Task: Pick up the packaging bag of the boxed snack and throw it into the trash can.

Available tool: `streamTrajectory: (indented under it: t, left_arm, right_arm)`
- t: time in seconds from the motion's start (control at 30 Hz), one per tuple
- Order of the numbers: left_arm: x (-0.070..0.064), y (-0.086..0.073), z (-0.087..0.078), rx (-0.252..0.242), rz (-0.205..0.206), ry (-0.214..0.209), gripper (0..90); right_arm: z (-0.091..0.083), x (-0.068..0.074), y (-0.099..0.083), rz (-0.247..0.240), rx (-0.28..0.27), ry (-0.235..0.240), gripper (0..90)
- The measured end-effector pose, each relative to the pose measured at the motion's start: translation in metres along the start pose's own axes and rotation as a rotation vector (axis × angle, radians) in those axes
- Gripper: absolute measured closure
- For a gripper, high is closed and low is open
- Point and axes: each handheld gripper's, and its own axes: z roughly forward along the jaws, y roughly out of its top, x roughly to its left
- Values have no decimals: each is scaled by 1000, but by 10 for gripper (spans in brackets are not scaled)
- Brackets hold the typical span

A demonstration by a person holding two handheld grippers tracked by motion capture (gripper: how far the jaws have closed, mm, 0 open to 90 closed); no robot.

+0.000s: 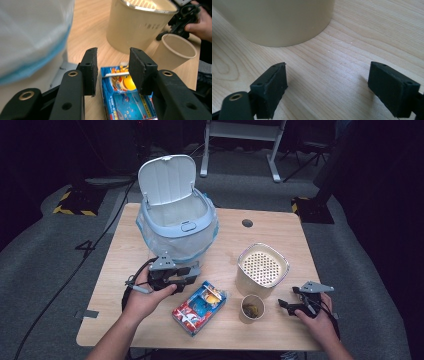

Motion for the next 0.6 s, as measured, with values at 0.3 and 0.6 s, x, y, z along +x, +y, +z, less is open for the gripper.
streamTrajectory:
  t: [0.3, 0.6]
  left_arm:
    - [3, -37, 29, 72, -65, -26, 549]
    - [10, -59, 41, 162, -119, -19, 614]
  right_arm:
    - [0, 0, 0, 0, 0, 0, 159]
    - [0, 0, 0, 0, 0, 0, 159]
